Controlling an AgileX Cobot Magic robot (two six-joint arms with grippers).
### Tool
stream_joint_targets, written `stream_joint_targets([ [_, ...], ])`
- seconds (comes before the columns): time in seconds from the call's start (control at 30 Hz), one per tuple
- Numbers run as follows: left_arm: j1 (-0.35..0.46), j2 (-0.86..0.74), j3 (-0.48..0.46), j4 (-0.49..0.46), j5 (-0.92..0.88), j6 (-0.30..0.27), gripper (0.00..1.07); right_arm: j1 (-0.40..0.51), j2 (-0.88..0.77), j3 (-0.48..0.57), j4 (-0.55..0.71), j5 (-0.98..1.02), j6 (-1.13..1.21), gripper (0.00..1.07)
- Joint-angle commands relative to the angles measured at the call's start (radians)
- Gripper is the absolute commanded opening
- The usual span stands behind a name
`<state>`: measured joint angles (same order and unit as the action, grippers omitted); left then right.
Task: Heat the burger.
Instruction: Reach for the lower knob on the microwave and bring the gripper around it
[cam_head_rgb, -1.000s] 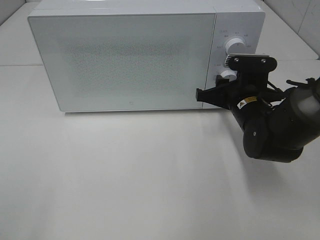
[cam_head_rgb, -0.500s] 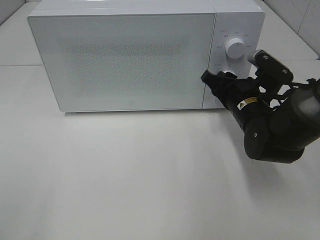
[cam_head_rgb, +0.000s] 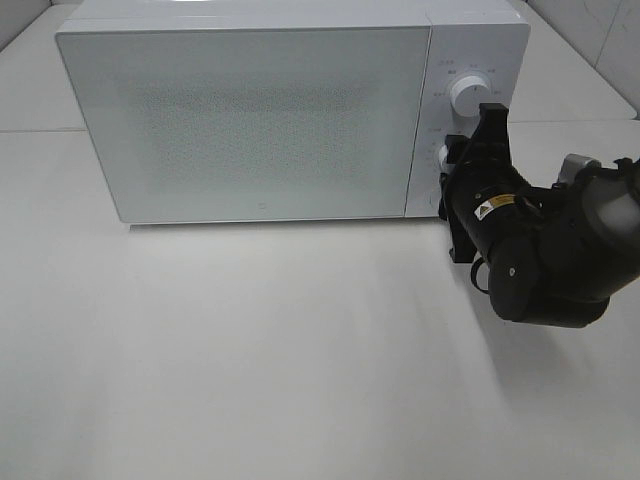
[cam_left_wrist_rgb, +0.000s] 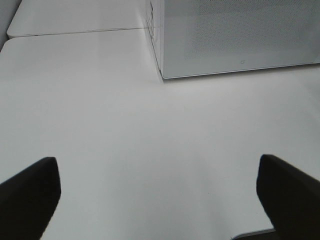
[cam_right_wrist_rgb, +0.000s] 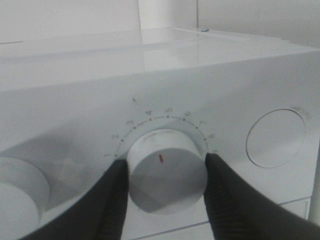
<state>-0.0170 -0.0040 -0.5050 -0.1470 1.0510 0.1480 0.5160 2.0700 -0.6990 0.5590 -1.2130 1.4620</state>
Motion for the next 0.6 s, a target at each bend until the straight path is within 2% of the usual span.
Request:
stream_joint_targets([
  [0.03,-0.004,-0.022,0.002,-0.006,-0.012,-0.006,1.02,-0.007,-0.009,-0.028,-0.044,-0.089,0.054,0.24],
  [0.3,-0.004,-0.022,0.002,-0.006,-0.012,-0.006,1.02,-0.007,-0.009,-0.028,-0.043,-0.104,0.062,0.24],
  [0.6,-0.004,-0.022,0.002,-0.006,-0.012,-0.006,1.02,-0.007,-0.01,-0.028,-0.038,-0.129,0.207,0.24],
])
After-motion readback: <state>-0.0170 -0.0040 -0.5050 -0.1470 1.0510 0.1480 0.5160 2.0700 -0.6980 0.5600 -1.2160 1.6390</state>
